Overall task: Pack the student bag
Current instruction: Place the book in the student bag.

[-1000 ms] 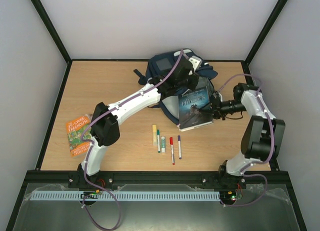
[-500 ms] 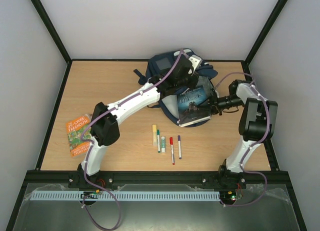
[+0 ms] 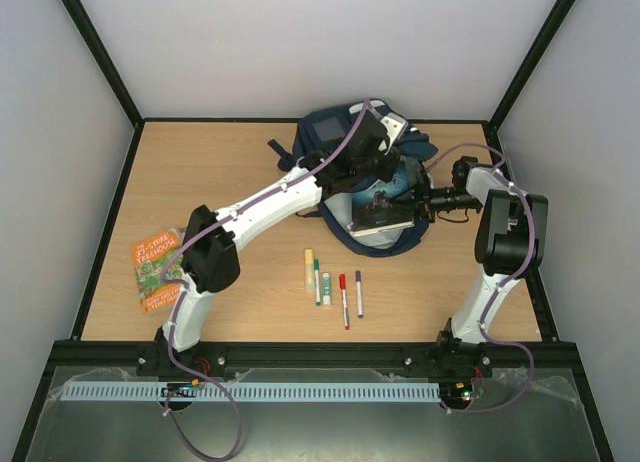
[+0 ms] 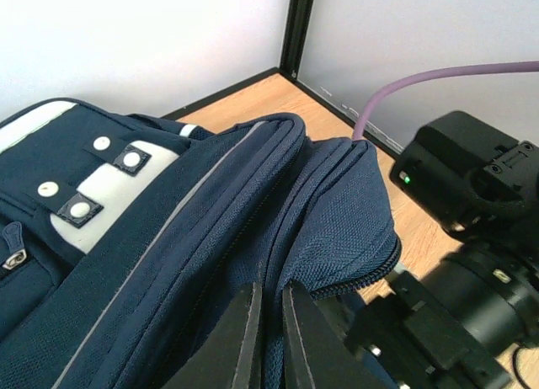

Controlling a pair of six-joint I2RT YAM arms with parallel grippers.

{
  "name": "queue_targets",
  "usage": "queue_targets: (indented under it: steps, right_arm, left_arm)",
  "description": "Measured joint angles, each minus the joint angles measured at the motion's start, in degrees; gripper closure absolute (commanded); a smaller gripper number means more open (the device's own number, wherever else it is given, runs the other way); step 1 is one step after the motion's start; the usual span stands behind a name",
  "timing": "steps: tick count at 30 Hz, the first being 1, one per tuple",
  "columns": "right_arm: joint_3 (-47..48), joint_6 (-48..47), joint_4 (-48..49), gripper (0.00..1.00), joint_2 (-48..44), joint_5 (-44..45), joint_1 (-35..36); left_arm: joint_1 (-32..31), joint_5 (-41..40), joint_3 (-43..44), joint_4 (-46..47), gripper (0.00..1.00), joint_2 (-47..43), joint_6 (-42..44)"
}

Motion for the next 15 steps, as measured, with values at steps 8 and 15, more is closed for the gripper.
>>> queue_targets:
  steps: [8,15]
  right_arm:
    - [-1.9,10.1,14.7,0.64,0.2,6.6,0.3]
    - [-2.2,8.8,15.7,0.32,-0.3,11.9,0.3]
  left_arm:
    - [-1.7,0.1,0.0,-1.3,0.98,0.0,1.7]
    - [-2.0,0.0,0.0,-1.9,0.98,0.0,2.4]
